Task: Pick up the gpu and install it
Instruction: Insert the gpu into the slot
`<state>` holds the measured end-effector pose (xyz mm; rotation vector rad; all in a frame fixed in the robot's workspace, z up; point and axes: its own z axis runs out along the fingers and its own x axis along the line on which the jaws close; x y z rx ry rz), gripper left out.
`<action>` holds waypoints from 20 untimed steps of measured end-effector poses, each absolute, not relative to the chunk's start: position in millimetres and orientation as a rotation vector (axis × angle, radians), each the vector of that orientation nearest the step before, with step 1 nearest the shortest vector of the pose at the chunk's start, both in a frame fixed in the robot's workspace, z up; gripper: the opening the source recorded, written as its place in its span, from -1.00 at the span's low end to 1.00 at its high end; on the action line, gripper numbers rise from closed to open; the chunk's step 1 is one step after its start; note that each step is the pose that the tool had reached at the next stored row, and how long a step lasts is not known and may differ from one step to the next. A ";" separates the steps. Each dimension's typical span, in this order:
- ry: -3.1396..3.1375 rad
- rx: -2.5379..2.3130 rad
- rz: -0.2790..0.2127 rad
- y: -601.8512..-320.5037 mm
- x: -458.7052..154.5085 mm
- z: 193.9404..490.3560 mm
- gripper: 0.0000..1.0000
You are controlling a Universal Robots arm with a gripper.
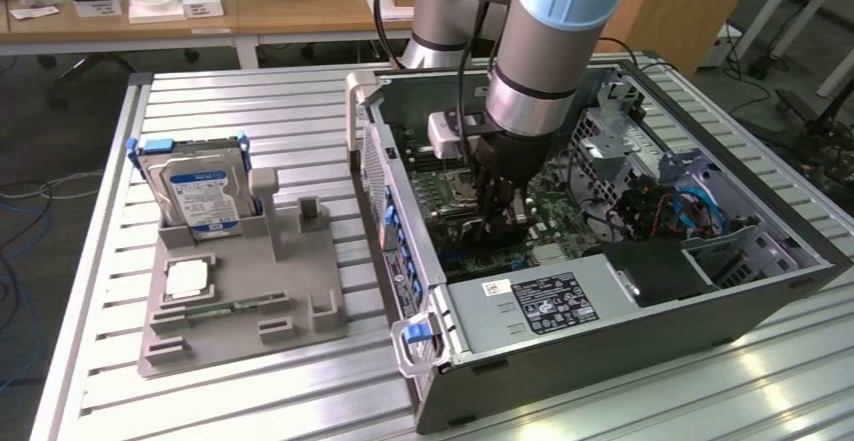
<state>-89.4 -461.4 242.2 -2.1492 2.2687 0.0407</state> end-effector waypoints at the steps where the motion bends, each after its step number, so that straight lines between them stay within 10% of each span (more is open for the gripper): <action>1: 2.269 -2.149 0.041 -461.4 -89.4 242.2 -0.46; 15: 2.267 -2.147 0.043 -461.0 -89.7 240.3 -0.44; 20: 2.268 -2.149 0.041 -461.4 -89.8 241.2 -0.09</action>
